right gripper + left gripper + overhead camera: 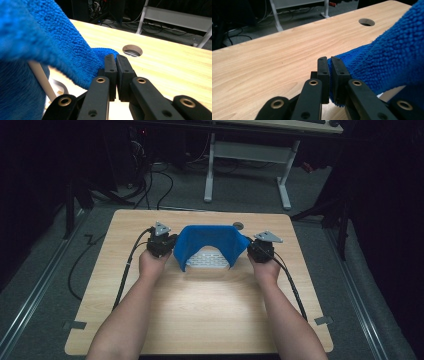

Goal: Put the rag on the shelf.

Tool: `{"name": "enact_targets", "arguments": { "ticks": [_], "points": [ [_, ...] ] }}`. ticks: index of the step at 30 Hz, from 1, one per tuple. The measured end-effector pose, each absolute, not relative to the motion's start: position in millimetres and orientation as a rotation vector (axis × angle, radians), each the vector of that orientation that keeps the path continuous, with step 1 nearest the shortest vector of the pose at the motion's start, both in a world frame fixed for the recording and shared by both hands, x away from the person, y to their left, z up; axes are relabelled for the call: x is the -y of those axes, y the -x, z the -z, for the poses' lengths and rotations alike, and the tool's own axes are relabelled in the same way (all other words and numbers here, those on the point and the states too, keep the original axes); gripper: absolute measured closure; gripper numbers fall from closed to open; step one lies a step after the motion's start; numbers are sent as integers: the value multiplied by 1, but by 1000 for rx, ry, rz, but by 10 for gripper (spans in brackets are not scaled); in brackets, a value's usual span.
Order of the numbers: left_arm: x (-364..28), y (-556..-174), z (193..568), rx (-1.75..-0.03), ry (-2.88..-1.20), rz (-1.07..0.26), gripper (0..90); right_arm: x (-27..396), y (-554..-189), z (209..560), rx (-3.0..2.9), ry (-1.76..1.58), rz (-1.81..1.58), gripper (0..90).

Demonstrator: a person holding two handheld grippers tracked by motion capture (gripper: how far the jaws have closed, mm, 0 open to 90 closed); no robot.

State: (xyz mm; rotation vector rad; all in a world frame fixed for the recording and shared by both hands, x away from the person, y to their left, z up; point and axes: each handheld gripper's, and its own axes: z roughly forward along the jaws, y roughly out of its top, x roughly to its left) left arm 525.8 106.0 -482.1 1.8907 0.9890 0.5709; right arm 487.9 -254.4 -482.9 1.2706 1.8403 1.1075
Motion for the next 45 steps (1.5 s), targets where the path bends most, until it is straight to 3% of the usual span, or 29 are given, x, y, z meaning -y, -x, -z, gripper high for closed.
{"name": "enact_targets", "arguments": {
  "ticks": [8, 10, 12, 17, 30, 45],
  "points": [
    [-108, -524, 481, -1011, -1872, -567, 792, 256, -488, 482, -1837, -1292, -1123, 856],
    [-108, -522, 482, -1016, -1880, -574, 768, 256, -488, 484, -1835, -1290, -1116, 829],
    [-109, -522, 484, -1038, -1876, -564, 687, 256, -488, 485, -1846, -1306, -1115, 751],
    [-114, -518, 492, -1078, -1882, -564, 643, 260, -484, 493, -1843, -1359, -1106, 733],
    [-127, -502, 501, -1113, -1851, -606, 598, 277, -466, 505, -1846, -1376, -1056, 731],
    [-139, -483, 495, -1124, -1835, -666, 579, 278, -445, 495, -1839, -1315, -1064, 744]
  ]
}}
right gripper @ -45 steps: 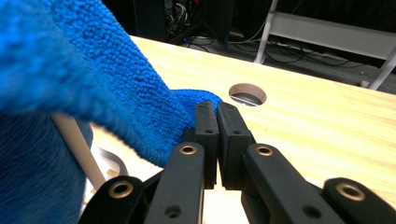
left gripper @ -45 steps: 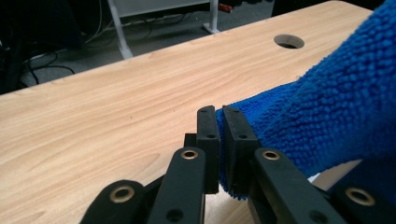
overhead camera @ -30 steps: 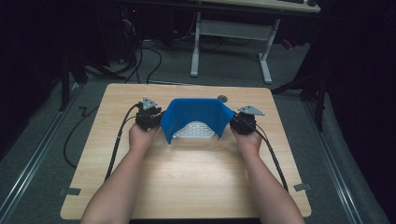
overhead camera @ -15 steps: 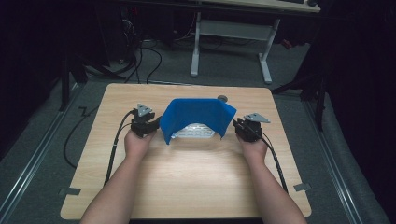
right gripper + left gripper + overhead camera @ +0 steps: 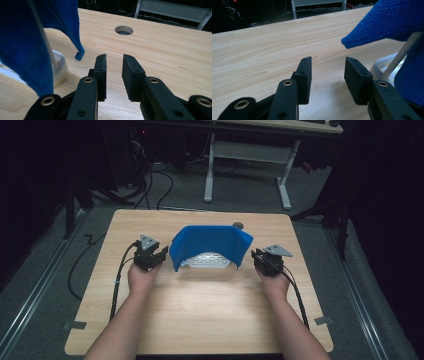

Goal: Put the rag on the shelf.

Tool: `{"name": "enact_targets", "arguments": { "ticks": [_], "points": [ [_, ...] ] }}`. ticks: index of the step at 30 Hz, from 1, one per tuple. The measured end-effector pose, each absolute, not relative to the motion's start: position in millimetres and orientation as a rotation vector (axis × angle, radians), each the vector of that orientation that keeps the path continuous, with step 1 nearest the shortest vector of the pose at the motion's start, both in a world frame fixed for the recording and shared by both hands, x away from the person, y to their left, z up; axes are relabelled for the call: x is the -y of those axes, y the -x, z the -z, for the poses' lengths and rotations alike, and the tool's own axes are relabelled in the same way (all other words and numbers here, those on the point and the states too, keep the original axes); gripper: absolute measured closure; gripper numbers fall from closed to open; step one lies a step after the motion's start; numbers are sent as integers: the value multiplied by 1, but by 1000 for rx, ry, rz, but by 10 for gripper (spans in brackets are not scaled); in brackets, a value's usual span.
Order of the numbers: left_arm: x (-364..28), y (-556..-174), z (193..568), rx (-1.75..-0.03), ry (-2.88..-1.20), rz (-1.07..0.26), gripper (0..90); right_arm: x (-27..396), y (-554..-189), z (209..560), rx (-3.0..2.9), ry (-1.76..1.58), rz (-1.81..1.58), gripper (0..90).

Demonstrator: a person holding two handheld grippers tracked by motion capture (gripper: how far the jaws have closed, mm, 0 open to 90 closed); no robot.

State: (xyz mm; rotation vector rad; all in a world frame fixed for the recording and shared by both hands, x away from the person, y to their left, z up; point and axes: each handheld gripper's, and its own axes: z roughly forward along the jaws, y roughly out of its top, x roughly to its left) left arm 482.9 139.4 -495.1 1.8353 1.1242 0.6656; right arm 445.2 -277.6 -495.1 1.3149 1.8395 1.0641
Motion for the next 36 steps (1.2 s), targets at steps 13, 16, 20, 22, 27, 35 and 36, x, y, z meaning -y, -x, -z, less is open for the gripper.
{"name": "enact_targets", "arguments": {
  "ticks": [13, 16, 20, 22, 27, 35, 36],
  "points": [
    [-149, -463, 487, -1140, -1795, -701, 585, 278, -427, 486, -1823, -1278, -1065, 748],
    [-152, -455, 486, -1142, -1798, -705, 585, 280, -421, 485, -1825, -1274, -1058, 738],
    [-157, -444, 486, -1155, -1806, -694, 584, 285, -409, 483, -1835, -1265, -1057, 721],
    [-159, -436, 487, -1157, -1818, -685, 580, 286, -402, 481, -1837, -1245, -1058, 708],
    [-164, -408, 489, -1145, -1833, -629, 555, 287, -376, 479, -1849, -1209, -1061, 660],
    [-156, -352, 490, -1067, -1836, -535, 507, 288, -325, 477, -1848, -1194, -1091, 560],
    [-153, -344, 492, -1051, -1841, -532, 503, 287, -319, 477, -1848, -1184, -1092, 552]
  ]
}}
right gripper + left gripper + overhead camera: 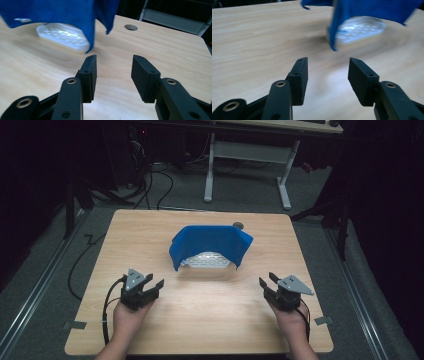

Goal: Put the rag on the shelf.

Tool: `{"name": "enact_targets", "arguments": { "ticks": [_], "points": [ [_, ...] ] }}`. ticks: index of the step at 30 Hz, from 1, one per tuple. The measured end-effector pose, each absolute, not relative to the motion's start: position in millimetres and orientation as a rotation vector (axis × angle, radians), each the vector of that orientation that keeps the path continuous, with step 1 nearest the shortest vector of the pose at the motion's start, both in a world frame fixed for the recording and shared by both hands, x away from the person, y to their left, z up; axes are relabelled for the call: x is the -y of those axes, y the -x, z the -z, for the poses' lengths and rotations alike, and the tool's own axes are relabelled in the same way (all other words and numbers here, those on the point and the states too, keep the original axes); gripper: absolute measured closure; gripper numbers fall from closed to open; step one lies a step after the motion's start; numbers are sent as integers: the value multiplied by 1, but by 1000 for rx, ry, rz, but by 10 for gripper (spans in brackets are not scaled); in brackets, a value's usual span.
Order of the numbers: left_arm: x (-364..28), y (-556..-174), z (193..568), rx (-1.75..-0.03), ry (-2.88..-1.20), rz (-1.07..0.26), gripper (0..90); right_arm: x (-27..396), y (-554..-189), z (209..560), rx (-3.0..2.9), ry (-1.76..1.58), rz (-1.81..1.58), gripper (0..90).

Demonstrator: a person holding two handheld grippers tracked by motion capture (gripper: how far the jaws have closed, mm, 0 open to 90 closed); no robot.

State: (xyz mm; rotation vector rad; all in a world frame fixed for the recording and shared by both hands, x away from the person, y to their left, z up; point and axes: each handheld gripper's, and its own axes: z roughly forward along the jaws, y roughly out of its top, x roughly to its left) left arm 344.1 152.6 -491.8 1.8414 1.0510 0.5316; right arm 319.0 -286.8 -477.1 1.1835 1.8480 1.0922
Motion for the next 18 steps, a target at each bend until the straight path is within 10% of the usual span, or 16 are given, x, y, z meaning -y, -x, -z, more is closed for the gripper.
{"name": "enact_targets", "arguments": {
  "ticks": [18],
  "points": [
    [-123, -295, 519, -959, -1992, -534, 448, 275, -263, 503, -1922, -1156, -1039, 493]
  ]
}}
